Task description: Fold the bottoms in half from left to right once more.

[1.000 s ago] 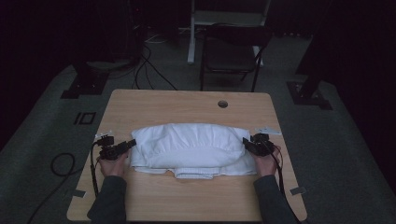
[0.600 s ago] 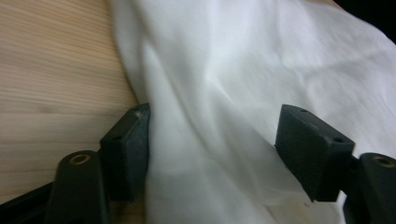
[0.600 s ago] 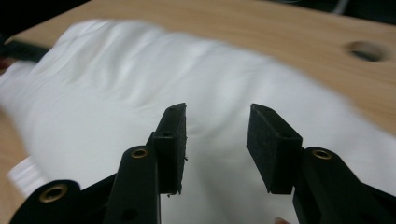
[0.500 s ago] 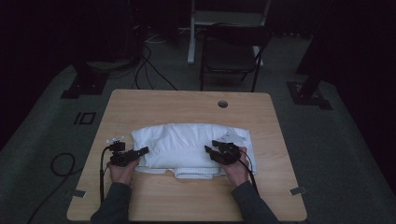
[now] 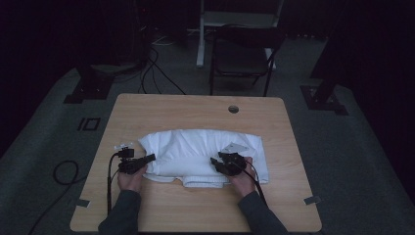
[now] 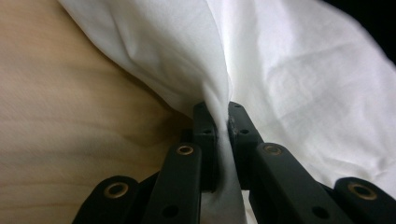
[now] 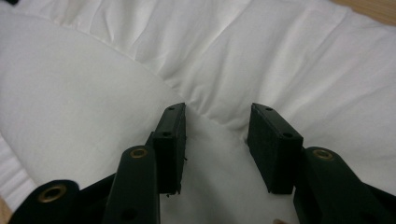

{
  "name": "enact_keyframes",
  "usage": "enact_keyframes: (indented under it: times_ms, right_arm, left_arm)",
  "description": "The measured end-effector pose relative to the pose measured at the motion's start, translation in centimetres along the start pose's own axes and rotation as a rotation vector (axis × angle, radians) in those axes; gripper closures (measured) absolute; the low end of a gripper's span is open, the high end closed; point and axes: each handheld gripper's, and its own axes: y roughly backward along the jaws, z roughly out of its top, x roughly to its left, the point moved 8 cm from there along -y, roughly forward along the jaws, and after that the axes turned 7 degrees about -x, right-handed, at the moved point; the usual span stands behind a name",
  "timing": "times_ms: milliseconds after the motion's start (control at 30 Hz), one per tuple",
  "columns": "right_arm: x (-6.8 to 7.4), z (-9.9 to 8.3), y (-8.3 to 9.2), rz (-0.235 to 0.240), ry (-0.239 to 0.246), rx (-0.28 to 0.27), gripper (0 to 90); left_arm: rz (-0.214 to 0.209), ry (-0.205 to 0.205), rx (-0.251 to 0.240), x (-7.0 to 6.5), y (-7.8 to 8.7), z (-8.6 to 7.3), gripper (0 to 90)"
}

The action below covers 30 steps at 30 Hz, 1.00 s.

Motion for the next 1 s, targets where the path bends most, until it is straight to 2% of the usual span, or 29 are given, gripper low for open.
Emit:
enact_keyframes:
  times_ms: [67,333,500,633,800,867,1000]
  right_arm:
    - [0.1,-0.4,-0.4,-0.001,0.008,0.012,56.3]
    - [0.7,-0.7,-1.1,-0.016,0.031,0.028,56.2]
    - [0.9,0.5,0.2,-0.018,0.022,-0.034,54.5]
    - [1.6,1.1,0.6,-0.001,0.086,-0.062,63.1]
    - [2.0,0.1,-1.0,0.021,0.096,-0.008,67.2]
    - [2.0,-0.1,-1.6,0.030,0.077,0.001,67.9]
    - [2.4,0.0,-2.3,0.043,0.079,0.011,68.3]
  left_arm:
    - [-0.019,-0.005,-0.021,-0.4,0.6,0.9,84.5]
    - [-0.062,-0.018,-0.061,-1.7,1.2,2.4,84.5]
    - [-0.072,-0.026,-0.066,-2.2,1.3,2.8,84.5]
    - [-0.081,-0.028,-0.074,-2.7,1.5,3.1,84.5]
    - [-0.105,-0.053,-0.093,-3.8,2.1,3.9,84.5]
    - [-0.115,-0.067,-0.102,-4.4,2.3,4.4,84.5]
    - [-0.132,-0.093,-0.124,-5.7,2.8,5.4,84.6]
